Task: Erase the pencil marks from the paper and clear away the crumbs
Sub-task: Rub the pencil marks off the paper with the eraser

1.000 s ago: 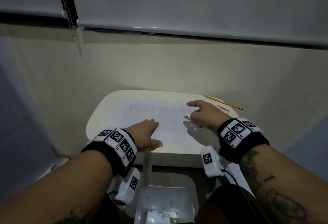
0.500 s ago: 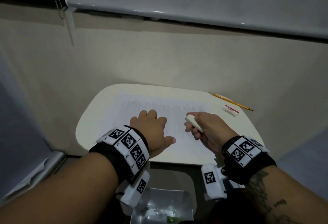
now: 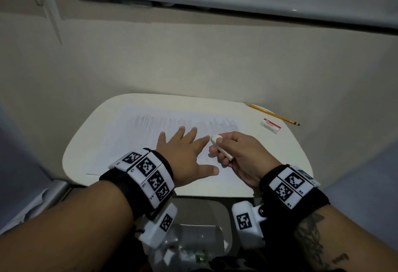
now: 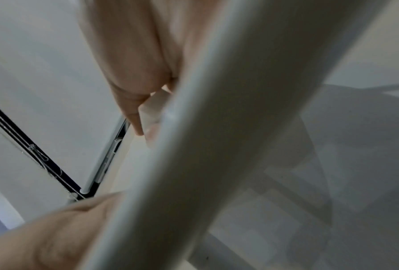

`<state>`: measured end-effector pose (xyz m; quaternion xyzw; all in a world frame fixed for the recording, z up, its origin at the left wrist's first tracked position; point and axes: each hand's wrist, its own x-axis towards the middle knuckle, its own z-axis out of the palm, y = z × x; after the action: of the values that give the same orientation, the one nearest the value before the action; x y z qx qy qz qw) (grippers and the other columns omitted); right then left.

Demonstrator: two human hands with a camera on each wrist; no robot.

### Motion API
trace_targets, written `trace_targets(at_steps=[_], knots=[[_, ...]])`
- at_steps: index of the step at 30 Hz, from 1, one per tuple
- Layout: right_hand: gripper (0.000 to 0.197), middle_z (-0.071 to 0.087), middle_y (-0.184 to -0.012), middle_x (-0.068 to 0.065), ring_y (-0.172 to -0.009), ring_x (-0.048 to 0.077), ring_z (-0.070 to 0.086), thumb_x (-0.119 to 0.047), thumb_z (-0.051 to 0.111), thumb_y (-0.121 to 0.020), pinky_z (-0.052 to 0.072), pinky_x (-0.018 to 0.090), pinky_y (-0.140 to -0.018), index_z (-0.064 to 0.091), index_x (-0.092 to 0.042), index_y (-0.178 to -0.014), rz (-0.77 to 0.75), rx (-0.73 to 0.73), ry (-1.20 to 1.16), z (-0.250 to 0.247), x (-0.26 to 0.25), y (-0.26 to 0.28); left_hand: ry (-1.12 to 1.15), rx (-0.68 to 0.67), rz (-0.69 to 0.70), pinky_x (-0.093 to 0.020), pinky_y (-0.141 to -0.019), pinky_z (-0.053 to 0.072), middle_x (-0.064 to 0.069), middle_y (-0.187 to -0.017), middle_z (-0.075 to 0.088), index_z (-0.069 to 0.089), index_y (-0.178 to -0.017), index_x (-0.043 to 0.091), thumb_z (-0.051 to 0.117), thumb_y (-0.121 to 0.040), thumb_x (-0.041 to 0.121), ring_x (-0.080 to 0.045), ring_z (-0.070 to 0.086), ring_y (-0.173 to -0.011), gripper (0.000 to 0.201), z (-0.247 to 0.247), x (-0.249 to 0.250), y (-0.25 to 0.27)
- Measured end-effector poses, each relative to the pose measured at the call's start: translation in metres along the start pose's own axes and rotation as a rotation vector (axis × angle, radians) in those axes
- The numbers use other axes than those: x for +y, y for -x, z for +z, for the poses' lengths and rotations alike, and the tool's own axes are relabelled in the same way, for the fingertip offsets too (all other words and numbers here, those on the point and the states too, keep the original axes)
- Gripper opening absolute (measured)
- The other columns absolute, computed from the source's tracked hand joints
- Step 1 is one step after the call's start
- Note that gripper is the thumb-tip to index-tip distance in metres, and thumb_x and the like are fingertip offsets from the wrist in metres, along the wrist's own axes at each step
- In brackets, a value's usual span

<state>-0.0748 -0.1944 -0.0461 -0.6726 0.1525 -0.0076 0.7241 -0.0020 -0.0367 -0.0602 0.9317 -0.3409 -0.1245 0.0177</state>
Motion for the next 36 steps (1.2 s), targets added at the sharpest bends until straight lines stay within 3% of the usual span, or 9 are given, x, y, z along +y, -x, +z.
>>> trace_targets(at_steps=[5, 11, 15, 16, 19, 22, 28, 31, 36], knots=[[0.018, 0.07, -0.083, 0.015, -0.062, 0.017, 0.054, -0.015, 0.057, -0.098, 0.044, 0.028, -0.06, 0.062, 0.0, -0.107, 0.047, -0.033, -0.043, 0.001, 0.006, 0.012, -0.038, 0.025, 0.007, -0.063, -0.115, -0.001, 0.007, -0.164, -0.01, -0.004, -0.154, 0.039, 0.016, -0.078, 0.087, -0.02, -0.012, -0.151, 0.092, 0.006, -0.001, 0.013], [0.014, 0.068, -0.082, 0.016, -0.06, 0.016, 0.053, -0.013, 0.062, -0.095, 0.041, 0.026, -0.053, 0.065, -0.004, -0.105, 0.029, 0.077, -0.089, -0.001, -0.001, 0.014, 0.009, 0.074, 0.02, -0.058, -0.118, 0.009, 0.008, -0.164, 0.006, 0.011, -0.154, 0.038, 0.023, -0.08, 0.085, -0.019, 0.004, -0.151, 0.088, 0.001, -0.005, 0.012], [0.016, 0.067, -0.095, -0.003, -0.069, 0.0, 0.061, -0.021, 0.067, -0.092, 0.041, 0.006, -0.051, 0.069, -0.018, -0.108, -0.095, 0.18, 0.456, -0.013, -0.022, 0.002, -0.039, 0.179, 0.013, -0.055, -0.114, 0.02, 0.005, -0.155, 0.027, 0.022, -0.149, 0.04, 0.024, -0.075, 0.087, -0.024, 0.023, -0.141, 0.087, 0.001, 0.004, 0.007], [0.018, 0.066, -0.098, -0.006, -0.077, -0.001, 0.06, -0.026, 0.068, -0.091, 0.04, 0.003, -0.052, 0.068, -0.021, -0.109, -0.094, 0.128, 0.622, -0.012, -0.025, -0.001, -0.043, 0.175, 0.009, -0.057, -0.114, 0.018, 0.004, -0.154, 0.025, 0.02, -0.15, 0.04, 0.021, -0.074, 0.088, -0.025, 0.021, -0.141, 0.09, 0.003, 0.004, 0.006], [0.022, 0.066, -0.102, -0.011, -0.089, 0.003, 0.06, -0.037, 0.068, -0.09, 0.043, 0.015, -0.067, 0.067, -0.025, -0.109, -0.098, 0.005, 0.984, -0.003, -0.024, -0.011, -0.034, 0.108, 0.006, -0.063, -0.115, 0.004, 0.003, -0.163, 0.006, 0.005, -0.153, 0.041, 0.013, -0.07, 0.091, -0.025, 0.0, -0.15, 0.098, 0.005, 0.003, 0.005], [0.019, 0.067, -0.103, -0.01, -0.094, 0.009, 0.061, -0.037, 0.064, -0.092, 0.045, 0.025, -0.079, 0.068, -0.025, -0.106, -0.137, 0.016, 1.091, 0.003, -0.022, -0.017, -0.02, 0.067, 0.005, -0.065, -0.115, -0.002, 0.006, -0.164, -0.009, -0.003, -0.154, 0.04, 0.013, -0.069, 0.094, -0.023, -0.013, -0.15, 0.102, 0.005, 0.002, 0.003], [0.013, 0.069, -0.091, -0.015, -0.082, 0.0, 0.061, -0.038, 0.069, -0.088, 0.042, 0.015, -0.066, 0.071, -0.027, -0.096, -0.051, -0.137, 1.124, 0.0, -0.034, -0.007, -0.024, 0.057, 0.007, -0.065, -0.114, -0.005, 0.006, -0.164, -0.012, -0.005, -0.154, 0.038, 0.013, -0.068, 0.095, -0.024, -0.015, -0.15, 0.105, 0.007, 0.0, 0.001], [0.02, 0.067, -0.091, -0.013, -0.079, 0.0, 0.056, -0.042, 0.067, -0.089, 0.036, 0.015, -0.062, 0.069, -0.025, -0.099, -0.058, -0.073, 1.182, 0.002, -0.038, -0.015, -0.017, 0.057, 0.011, -0.065, -0.114, -0.005, 0.006, -0.164, -0.012, -0.005, -0.154, 0.038, 0.014, -0.07, 0.094, -0.024, -0.016, -0.15, 0.104, 0.007, 0.0, 0.001], [0.017, 0.068, -0.086, -0.015, -0.081, 0.0, 0.06, -0.042, 0.066, -0.09, 0.042, 0.017, -0.067, 0.071, -0.026, -0.095, 0.001, -0.169, 1.235, 0.003, -0.044, -0.012, -0.001, 0.055, 0.016, -0.066, -0.113, -0.006, 0.005, -0.164, -0.013, -0.006, -0.154, 0.038, 0.014, -0.07, 0.095, -0.025, -0.016, -0.15, 0.104, 0.007, 0.0, 0.001]])
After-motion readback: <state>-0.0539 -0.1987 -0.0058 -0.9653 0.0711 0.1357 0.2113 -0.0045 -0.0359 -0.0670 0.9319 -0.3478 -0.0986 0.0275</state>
